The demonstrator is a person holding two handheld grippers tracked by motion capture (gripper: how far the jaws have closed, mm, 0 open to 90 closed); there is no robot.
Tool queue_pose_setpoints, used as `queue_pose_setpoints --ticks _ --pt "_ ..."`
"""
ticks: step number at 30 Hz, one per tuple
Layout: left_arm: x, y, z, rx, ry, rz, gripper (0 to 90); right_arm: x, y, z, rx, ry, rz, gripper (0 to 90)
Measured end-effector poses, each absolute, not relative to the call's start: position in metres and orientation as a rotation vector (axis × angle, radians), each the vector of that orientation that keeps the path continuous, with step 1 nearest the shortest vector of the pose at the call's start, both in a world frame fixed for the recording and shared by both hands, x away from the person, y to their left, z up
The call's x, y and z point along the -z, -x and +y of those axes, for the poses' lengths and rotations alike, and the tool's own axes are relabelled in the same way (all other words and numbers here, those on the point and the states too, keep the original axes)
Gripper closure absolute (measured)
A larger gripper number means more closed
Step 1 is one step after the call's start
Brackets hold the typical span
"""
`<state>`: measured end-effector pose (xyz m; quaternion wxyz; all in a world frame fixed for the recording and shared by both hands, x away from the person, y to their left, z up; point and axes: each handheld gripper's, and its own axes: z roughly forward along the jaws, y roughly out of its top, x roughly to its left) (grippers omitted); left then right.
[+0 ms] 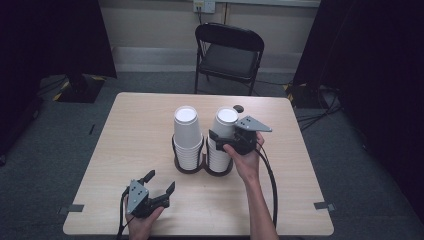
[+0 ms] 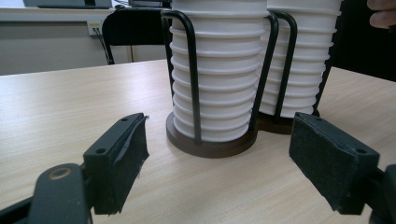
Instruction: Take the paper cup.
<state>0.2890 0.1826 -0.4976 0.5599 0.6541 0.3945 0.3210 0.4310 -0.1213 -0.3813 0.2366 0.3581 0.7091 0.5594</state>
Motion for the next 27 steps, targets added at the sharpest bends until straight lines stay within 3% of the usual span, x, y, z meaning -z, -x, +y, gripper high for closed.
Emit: queue_pose_setpoints --ticks 27 --pt "0.4975 -0.2890 0.1822 -0.767 -1.544 0.936 19.4 0.3790 -0.4316 -0.1189 -1.476 -0.967 1.940 13.1"
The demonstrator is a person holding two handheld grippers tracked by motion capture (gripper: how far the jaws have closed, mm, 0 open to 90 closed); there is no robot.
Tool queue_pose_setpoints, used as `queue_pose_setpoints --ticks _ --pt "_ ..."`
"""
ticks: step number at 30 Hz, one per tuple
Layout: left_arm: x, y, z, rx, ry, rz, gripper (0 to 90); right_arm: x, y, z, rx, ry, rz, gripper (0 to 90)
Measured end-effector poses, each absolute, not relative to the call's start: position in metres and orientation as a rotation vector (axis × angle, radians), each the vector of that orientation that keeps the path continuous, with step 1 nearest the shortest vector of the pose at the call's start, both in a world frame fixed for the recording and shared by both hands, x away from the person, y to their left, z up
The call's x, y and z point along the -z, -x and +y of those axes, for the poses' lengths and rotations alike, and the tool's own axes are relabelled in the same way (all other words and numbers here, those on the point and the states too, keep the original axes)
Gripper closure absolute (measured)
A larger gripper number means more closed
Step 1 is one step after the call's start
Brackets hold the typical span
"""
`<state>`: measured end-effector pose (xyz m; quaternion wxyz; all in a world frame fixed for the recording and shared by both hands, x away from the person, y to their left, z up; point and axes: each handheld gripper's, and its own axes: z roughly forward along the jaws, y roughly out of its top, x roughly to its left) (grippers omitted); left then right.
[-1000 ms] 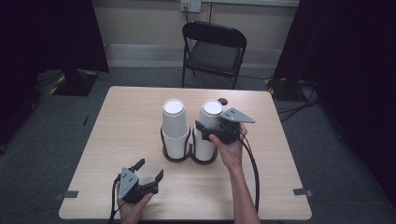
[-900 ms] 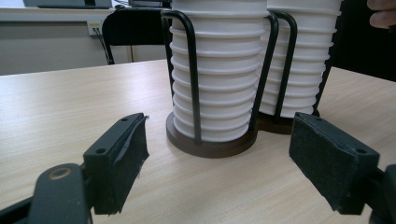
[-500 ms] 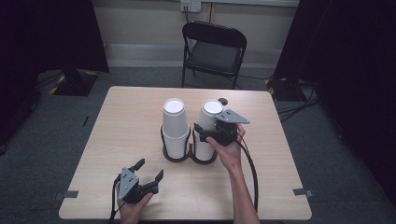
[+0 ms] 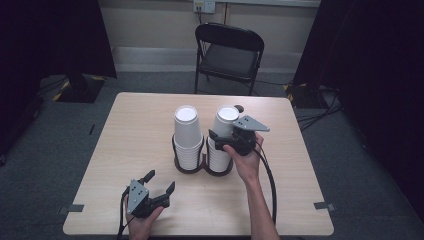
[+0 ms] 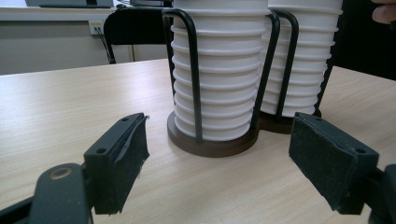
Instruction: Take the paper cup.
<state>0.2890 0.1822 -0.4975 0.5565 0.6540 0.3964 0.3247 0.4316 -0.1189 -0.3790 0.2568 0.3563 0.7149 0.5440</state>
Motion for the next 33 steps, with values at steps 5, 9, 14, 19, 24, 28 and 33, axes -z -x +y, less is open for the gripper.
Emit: queue_pose_setpoints --ticks 5,9,14,19,24,28,33 --pt "0.498 -0.289 0.182 -0.756 -1.546 0.933 18.6 0.373 -0.431 -0.121 -1.508 -0.957 1.924 13.0" --pt "0.497 -0.290 0.182 -0.759 -1.548 0.937 18.7 0.371 -0.430 -0.122 -1.513 -0.961 1.919 13.1" --pt "0.497 -0.290 0.181 -0.759 -1.550 0.934 18.8 0.366 -0.430 -0.123 -1.531 -0.953 1.901 13.0" --pt "0.497 -0.290 0.181 -0.756 -1.549 0.936 18.9 0.359 -0.428 -0.124 -1.539 -0.936 1.876 13.1" --pt "0.497 -0.290 0.181 -0.753 -1.550 0.941 19.9 0.354 -0.427 -0.125 -1.557 -0.926 1.859 13.3" --pt "0.497 -0.290 0.181 -0.753 -1.550 0.941 20.0 0.350 -0.427 -0.126 -1.573 -0.922 1.857 13.4" --pt "0.497 -0.290 0.181 -0.749 -1.553 0.939 20.1 0.346 -0.426 -0.126 -1.563 -0.910 1.858 13.3"
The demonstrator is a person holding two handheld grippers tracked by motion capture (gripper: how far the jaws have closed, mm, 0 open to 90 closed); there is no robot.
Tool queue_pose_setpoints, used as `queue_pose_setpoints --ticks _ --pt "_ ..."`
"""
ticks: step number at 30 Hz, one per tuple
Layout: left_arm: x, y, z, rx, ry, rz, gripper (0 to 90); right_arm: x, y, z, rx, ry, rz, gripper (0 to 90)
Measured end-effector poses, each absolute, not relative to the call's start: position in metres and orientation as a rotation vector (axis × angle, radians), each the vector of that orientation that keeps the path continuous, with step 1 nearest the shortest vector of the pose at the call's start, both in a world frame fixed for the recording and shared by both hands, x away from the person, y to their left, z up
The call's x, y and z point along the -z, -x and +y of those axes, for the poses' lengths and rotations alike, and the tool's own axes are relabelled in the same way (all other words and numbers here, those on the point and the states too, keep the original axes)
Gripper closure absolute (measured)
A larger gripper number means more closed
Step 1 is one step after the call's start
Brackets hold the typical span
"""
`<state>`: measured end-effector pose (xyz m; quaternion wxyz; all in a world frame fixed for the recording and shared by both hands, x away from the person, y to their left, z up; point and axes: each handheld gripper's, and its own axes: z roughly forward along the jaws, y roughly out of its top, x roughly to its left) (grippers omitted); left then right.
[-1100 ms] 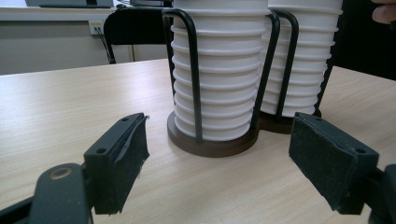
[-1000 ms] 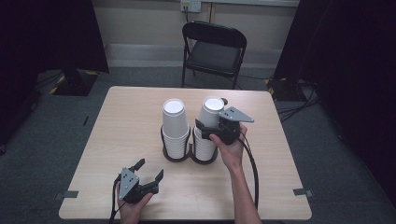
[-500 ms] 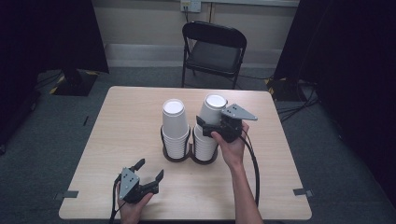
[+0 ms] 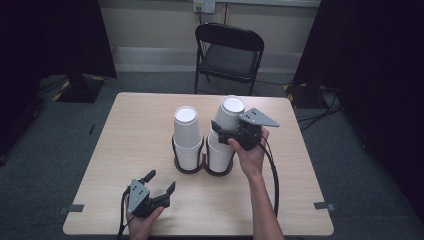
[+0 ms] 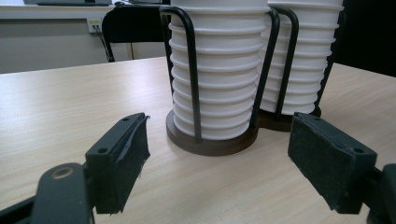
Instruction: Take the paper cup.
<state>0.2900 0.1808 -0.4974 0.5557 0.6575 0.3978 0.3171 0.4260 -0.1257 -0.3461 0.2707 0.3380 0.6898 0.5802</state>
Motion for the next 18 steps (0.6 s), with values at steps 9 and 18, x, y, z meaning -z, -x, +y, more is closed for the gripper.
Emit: queue_pose_setpoints --ticks 9,18 --pt "0.497 -0.291 0.181 -0.748 -1.562 0.935 20.1 0.335 -0.425 -0.127 -1.571 -0.910 1.833 13.3" --pt "0.497 -0.291 0.182 -0.744 -1.551 0.946 20.0 0.327 -0.425 -0.132 -1.608 -0.929 1.828 13.5"
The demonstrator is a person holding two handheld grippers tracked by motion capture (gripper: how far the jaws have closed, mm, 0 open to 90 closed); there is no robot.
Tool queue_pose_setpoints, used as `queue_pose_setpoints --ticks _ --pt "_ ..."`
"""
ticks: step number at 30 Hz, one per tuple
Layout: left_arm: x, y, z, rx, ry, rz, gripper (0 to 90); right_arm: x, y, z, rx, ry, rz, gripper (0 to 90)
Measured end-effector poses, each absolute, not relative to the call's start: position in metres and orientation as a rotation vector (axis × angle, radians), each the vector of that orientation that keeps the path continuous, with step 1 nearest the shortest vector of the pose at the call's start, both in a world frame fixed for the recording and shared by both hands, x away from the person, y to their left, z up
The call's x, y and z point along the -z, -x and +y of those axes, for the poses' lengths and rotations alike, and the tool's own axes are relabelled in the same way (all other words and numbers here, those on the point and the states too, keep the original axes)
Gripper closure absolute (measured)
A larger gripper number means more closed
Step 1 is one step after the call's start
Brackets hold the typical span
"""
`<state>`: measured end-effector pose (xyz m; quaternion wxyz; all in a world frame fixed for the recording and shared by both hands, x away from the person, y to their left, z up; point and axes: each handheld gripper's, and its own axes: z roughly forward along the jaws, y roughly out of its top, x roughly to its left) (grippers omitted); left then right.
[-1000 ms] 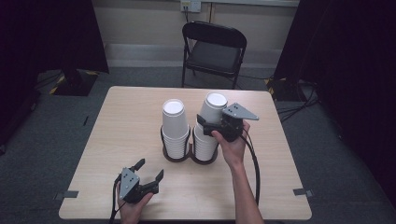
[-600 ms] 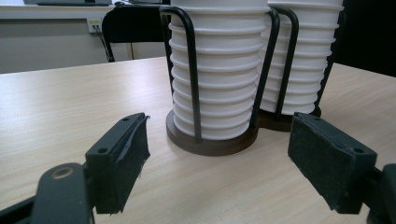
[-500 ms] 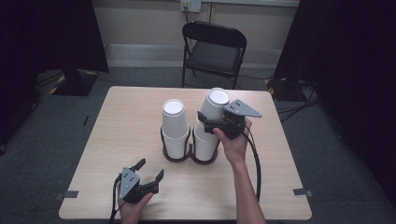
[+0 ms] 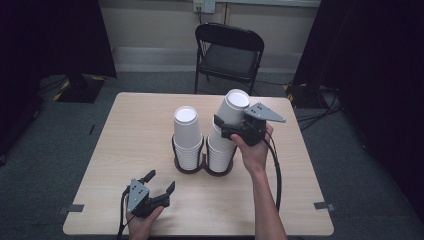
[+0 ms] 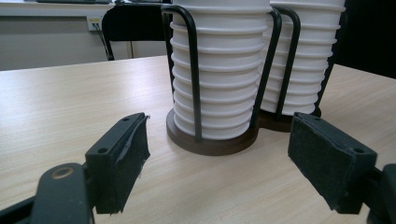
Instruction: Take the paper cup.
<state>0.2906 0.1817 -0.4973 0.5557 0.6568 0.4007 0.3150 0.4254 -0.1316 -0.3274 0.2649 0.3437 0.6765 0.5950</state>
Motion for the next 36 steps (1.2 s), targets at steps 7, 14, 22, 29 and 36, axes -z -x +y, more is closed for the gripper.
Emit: queue_pose_setpoints --ticks 7,14,22,29,36 --pt "0.497 -0.290 0.183 -0.747 -1.548 0.939 18.7 0.320 -0.422 -0.132 -1.627 -0.934 1.823 13.5" --pt "0.497 -0.290 0.182 -0.732 -1.546 0.938 17.8 0.316 -0.417 -0.138 -1.655 -0.938 1.803 13.5" --pt "0.498 -0.289 0.181 -0.753 -1.541 0.934 18.1 0.311 -0.410 -0.150 -1.666 -0.969 1.762 13.5" --pt "0.498 -0.288 0.181 -0.765 -1.537 0.939 16.6 0.311 -0.401 -0.163 -1.687 -0.982 1.750 13.5" --pt "0.497 -0.291 0.181 -0.743 -1.551 0.954 15.8 0.312 -0.391 -0.177 -1.679 -1.001 1.731 13.5"
